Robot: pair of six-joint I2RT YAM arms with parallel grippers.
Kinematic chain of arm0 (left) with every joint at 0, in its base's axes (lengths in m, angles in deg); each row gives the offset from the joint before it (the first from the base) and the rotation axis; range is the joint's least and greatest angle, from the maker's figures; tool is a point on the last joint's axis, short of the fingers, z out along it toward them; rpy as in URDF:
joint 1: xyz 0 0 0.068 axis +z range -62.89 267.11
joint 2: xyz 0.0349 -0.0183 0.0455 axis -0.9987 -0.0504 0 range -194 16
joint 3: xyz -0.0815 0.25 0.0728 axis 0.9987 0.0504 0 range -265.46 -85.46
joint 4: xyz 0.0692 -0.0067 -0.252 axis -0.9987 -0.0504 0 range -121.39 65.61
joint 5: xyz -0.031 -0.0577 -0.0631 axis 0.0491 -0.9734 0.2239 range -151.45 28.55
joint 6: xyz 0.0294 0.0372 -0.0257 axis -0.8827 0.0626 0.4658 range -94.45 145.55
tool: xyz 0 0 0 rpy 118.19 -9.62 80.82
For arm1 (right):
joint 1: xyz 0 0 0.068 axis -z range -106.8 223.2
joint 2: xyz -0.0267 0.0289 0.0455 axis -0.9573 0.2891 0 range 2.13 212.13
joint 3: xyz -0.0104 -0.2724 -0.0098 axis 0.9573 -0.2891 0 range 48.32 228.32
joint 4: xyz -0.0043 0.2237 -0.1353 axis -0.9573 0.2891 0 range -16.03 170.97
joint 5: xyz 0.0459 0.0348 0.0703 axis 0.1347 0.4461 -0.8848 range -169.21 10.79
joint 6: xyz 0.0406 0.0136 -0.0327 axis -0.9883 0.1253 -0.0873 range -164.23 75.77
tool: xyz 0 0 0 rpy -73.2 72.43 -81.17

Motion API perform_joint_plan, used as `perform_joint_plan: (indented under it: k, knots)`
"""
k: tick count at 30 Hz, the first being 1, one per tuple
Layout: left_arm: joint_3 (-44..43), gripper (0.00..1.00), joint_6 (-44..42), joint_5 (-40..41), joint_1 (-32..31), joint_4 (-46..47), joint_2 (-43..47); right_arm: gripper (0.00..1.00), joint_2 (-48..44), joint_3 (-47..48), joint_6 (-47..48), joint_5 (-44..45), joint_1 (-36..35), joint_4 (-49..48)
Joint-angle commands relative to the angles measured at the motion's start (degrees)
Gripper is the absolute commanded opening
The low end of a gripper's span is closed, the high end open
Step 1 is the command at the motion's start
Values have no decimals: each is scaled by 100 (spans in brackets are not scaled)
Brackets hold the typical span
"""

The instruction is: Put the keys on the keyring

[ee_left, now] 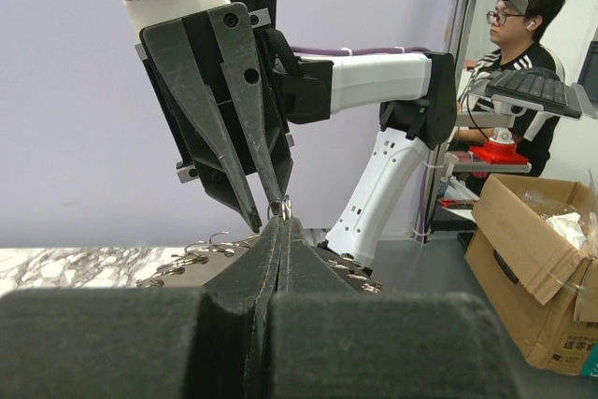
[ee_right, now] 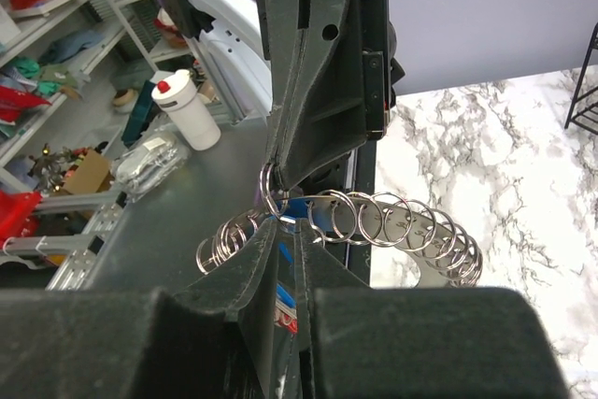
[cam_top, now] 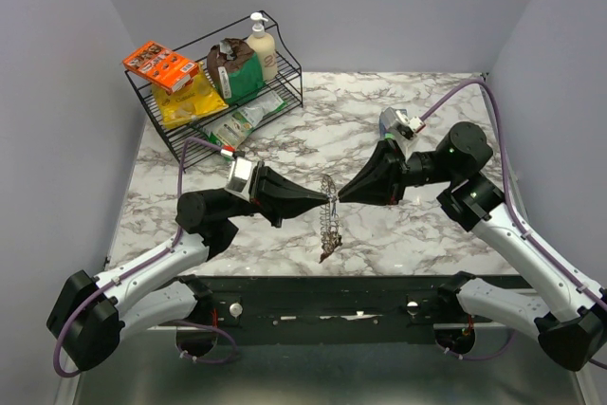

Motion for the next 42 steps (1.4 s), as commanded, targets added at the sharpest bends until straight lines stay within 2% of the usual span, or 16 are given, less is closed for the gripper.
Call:
perform_joint_plan:
  k: [1, 3, 4, 17, 18, 19, 21, 22, 25, 28, 34, 42]
  knots:
    - [-242, 0, -25, -42, 29, 215, 7, 15, -85, -77, -48, -119, -39, -133]
    - [-251, 0, -16, -51, 29, 215, 6, 12, -102, -103, -57, -128, -47, -124]
    - [-251, 0, -16, -51, 29, 215, -2, 0, -129, -112, -48, -128, -48, -116]
    - [-286, 0, -7, -51, 29, 215, 6, 1, -261, -367, -22, -84, -48, -72]
    - [-286, 0, 1, -60, 29, 215, 6, 2, -296, -358, -5, -58, -56, -72]
    - [-286, 0, 10, -69, 29, 232, 6, 12, -322, -349, 30, -31, -48, -72]
    - [-286, 0, 19, -69, 29, 232, 24, 23, -383, -323, 92, 100, -48, -28]
    - [-286, 0, 19, -77, 29, 232, 24, 34, -445, -323, 153, 162, -48, -10]
    - [-295, 0, 37, -130, 29, 224, 33, 51, -507, -288, 215, 294, -48, -1]
    - [-303, 0, 89, -200, 29, 232, 15, 59, -472, -174, 207, 268, -48, -10]
    - [-321, 0, 177, -271, 29, 276, -11, 60, -287, -112, -108, 66, -48, -387]
    - [-374, 0, 353, -420, 29, 373, -108, 49, -50, 20, -250, -31, -83, -493]
